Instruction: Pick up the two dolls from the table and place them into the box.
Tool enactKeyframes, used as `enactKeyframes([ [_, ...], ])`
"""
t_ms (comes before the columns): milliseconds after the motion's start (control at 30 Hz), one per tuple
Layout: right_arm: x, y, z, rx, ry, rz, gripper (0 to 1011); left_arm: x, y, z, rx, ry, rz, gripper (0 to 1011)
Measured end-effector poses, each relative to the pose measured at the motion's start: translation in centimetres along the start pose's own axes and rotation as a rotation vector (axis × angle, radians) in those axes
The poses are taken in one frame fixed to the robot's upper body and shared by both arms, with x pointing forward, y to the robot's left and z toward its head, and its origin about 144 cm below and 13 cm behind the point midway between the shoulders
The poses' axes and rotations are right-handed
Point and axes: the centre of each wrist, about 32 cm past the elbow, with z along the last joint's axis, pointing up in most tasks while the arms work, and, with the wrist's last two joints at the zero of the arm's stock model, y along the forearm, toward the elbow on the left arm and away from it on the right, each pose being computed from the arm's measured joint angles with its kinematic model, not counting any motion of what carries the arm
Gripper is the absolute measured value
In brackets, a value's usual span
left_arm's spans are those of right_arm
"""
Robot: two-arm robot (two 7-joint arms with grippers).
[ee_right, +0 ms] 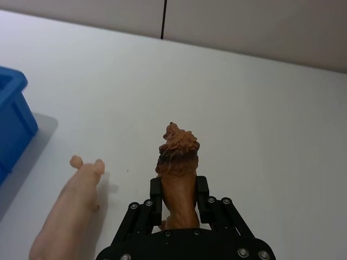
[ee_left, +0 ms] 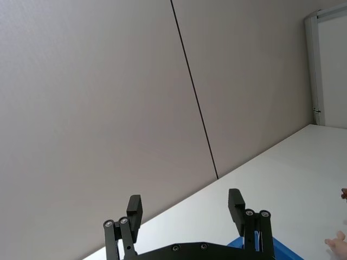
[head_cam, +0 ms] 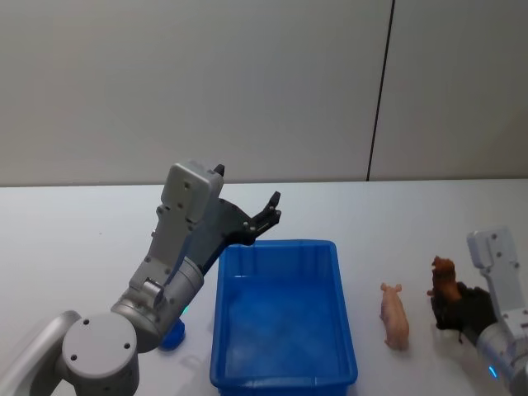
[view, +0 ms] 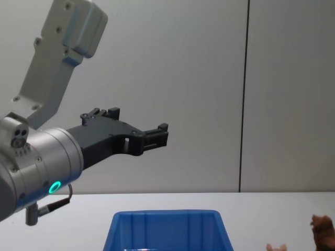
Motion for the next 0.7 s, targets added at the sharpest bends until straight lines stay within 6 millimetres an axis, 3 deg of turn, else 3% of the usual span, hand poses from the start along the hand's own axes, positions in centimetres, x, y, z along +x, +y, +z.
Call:
enactKeyframes([
  [700,0.9,-1.7,2.2,0.304,-0.003,0.089,352,0.0,0.0,0.0,0.0,0.0,0.0,1004],
])
